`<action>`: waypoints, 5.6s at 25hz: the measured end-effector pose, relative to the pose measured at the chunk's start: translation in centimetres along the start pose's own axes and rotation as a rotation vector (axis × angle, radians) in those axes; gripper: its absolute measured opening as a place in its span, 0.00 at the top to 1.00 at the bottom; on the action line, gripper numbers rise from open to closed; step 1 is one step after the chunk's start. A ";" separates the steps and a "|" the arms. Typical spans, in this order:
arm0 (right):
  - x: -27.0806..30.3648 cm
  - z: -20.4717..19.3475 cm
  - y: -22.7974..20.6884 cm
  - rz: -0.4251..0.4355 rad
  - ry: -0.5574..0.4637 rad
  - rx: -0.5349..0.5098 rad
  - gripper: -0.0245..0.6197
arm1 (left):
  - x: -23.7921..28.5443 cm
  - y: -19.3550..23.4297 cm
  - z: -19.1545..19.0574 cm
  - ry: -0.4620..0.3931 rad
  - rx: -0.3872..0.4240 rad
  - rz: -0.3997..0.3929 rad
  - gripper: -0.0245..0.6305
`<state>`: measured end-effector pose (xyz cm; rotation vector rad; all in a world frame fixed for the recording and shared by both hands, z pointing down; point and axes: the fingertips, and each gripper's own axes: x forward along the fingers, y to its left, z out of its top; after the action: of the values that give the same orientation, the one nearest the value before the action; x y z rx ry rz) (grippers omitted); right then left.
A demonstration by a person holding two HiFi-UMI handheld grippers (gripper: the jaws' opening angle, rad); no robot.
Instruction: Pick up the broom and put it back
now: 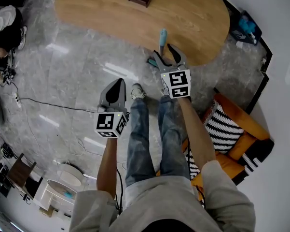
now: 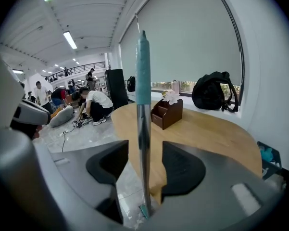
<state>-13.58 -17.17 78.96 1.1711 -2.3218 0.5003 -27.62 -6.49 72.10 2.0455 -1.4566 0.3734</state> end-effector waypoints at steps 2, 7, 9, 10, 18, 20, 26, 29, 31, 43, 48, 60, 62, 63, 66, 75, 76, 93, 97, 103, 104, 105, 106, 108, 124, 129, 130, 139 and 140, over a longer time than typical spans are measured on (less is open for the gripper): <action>0.2 0.5 -0.1 -0.010 -0.005 -0.010 0.68 | 0.0 0.0 0.0 -0.001 0.001 0.001 0.96; 0.0 0.8 0.3 -0.012 0.001 -0.031 0.84 | -0.2 0.1 0.0 -0.003 0.002 0.002 0.96; 0.0 0.7 0.3 -0.014 0.001 -0.026 0.84 | -0.2 0.0 0.0 -0.003 0.003 0.002 0.96; -0.1 0.7 0.3 -0.016 0.001 -0.026 0.85 | -0.2 0.1 0.0 -0.004 0.004 0.002 0.96; -3.5 0.3 0.7 -0.021 -0.020 -0.033 0.85 | -0.5 -0.1 0.7 -0.019 0.012 0.001 0.96; -5.1 -0.1 0.9 -0.027 -0.028 -0.033 0.85 | -0.6 -0.2 0.9 -0.024 0.015 -0.001 0.96; -9.4 -0.7 1.3 -0.036 -0.045 -0.049 0.85 | -1.0 -1.3 1.8 -0.042 0.028 -0.006 0.96; -11.3 -0.3 2.0 -0.021 -0.067 -0.063 0.85 | -1.5 -1.9 2.1 -0.054 0.033 -0.004 0.96; -12.5 0.3 2.4 -0.017 -0.083 -0.069 0.85 | -1.9 -2.2 2.5 -0.061 0.036 0.000 0.96; -17.4 9.5 5.7 0.066 -0.149 -0.119 0.85 | -6.3 -3.4 10.5 -0.175 0.069 0.049 0.96; -19.4 14.5 7.4 0.108 -0.174 -0.147 0.85 | -9.1 -3.8 14.9 -0.230 0.076 0.076 0.96; -24.5 23.6 10.9 0.175 -0.242 -0.185 0.85 | -15.2 -5.9 22.1 -0.279 0.121 0.096 0.96; -25.1 24.8 11.4 0.175 -0.256 -0.179 0.85 | -16.1 -5.9 23.3 -0.297 0.135 0.101 0.96; -25.4 25.3 11.5 0.173 -0.261 -0.175 0.85 | -16.6 -5.9 23.8 -0.305 0.141 0.102 0.96; -26.4 26.6 11.9 0.171 -0.277 -0.174 0.85 | -17.8 -5.9 25.5 -0.340 0.158 0.103 0.96; -29.3 26.9 11.1 0.115 -0.288 -0.153 0.85 | -17.6 -8.5 28.0 -0.358 0.214 0.017 0.96; -29.7 26.7 10.8 0.101 -0.288 -0.147 0.85 | -17.3 -9.1 28.2 -0.358 0.223 -0.002 0.96; -41.6 19.2 2.3 -0.345 -0.238 0.060 0.85 | -8.8 -27.2 27.8 -0.255 0.394 -0.540 0.96; -44.6 16.8 0.6 -0.449 -0.217 0.109 0.85 | -8.1 -30.7 26.8 -0.230 0.416 -0.635 0.96; -49.2 13.5 -1.8 -0.594 -0.199 0.169 0.85 | -7.3 -34.5 25.3 -0.204 0.435 -0.726 0.96; -50.0 13.0 -2.2 -0.613 -0.200 0.179 0.85 | -7.2 -34.9 25.1 -0.200 0.437 -0.734 0.96; -50.7 12.6 -2.7 -0.629 -0.201 0.188 0.85 | -7.2 -35.3 24.8 -0.196 0.439 -0.740 0.96; -51.2 12.4 -3.2 -0.643 -0.203 0.194 0.85 | -7.0 -35.7 24.7 -0.191 0.441 -0.744 0.96; -52.2 12.0 -4.5 -0.664 -0.208 0.199 0.85 | -6.6 -36.4 24.3 -0.182 0.444 -0.746 0.96; -53.4 10.2 -21.7 -0.557 -0.254 0.215 0.85 | 2.2 -42.9 25.8 -0.171 0.439 -0.528 0.96; -53.1 9.7 -26.7 -0.523 -0.252 0.207 0.85 | 4.2 -44.3 26.0 -0.171 0.434 -0.455 0.96; -53.0 9.5 -27.5 -0.518 -0.250 0.204 0.85 | 4.4 -44.5 25.9 -0.169 0.432 -0.441 0.96; -48.8 6.7 -33.3 -0.456 -0.186 0.160 0.85 | 6.9 -44.6 24.3 -0.139 0.398 -0.358 0.96; -48.2 6.4 -33.7 -0.449 -0.175 0.157 0.85 | 7.2 -44.4 24.0 -0.130 0.393 -0.353 0.96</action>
<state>37.08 -8.78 49.62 1.8147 -2.0878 0.4319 13.49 -16.72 43.72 2.6300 -1.1230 0.4092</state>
